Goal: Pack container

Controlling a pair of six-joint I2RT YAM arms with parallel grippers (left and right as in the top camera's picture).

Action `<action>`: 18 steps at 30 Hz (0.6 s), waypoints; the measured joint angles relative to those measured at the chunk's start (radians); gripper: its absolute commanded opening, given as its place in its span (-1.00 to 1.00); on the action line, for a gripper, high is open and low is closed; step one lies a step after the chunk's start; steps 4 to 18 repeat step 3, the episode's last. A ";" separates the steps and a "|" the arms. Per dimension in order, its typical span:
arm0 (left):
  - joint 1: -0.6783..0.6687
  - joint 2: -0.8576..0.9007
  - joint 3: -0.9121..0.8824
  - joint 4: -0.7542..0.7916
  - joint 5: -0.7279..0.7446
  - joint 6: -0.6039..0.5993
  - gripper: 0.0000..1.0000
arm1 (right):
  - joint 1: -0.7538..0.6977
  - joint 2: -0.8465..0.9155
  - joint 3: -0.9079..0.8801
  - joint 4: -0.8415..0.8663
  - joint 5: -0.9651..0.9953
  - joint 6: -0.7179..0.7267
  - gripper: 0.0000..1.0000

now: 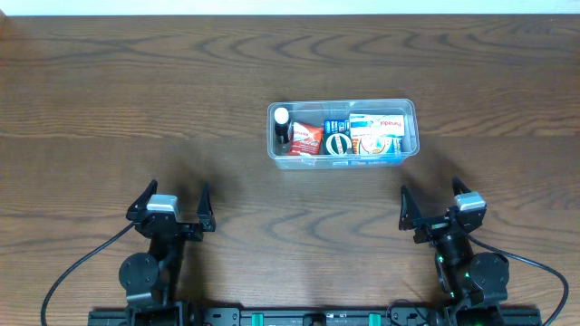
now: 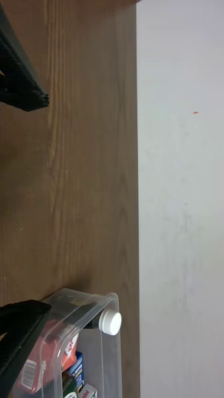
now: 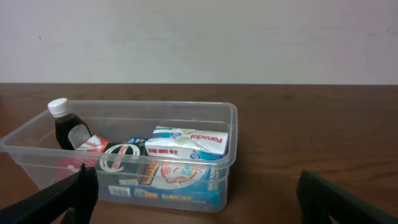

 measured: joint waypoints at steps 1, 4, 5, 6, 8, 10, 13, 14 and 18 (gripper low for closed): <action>0.000 0.000 0.000 0.000 0.000 0.000 0.96 | 0.000 0.000 0.000 0.000 0.000 0.000 0.98; 0.000 0.000 0.000 0.000 0.000 0.000 0.96 | 0.000 0.000 0.000 0.000 0.000 0.000 0.98; 0.000 0.000 0.000 0.000 0.000 0.000 0.96 | 0.000 0.000 0.000 0.000 0.000 0.000 0.98; 0.000 0.000 0.000 0.000 0.000 0.000 0.96 | 0.000 0.000 0.000 0.000 0.000 0.000 0.98; 0.000 0.000 0.000 0.000 0.000 0.000 0.96 | 0.000 0.000 0.000 0.000 0.000 0.000 0.98; 0.000 0.000 0.000 0.000 0.000 0.000 0.96 | 0.000 0.000 0.000 0.000 0.000 0.000 0.98; 0.000 0.000 0.000 0.000 0.000 0.000 0.96 | 0.000 0.000 0.000 0.000 0.000 0.000 0.98; 0.000 0.000 0.000 0.000 0.000 0.000 0.96 | 0.000 0.000 0.000 0.000 0.000 0.000 0.98; 0.000 0.000 0.000 0.000 0.000 0.000 0.96 | 0.000 0.000 0.000 0.000 0.000 0.000 0.98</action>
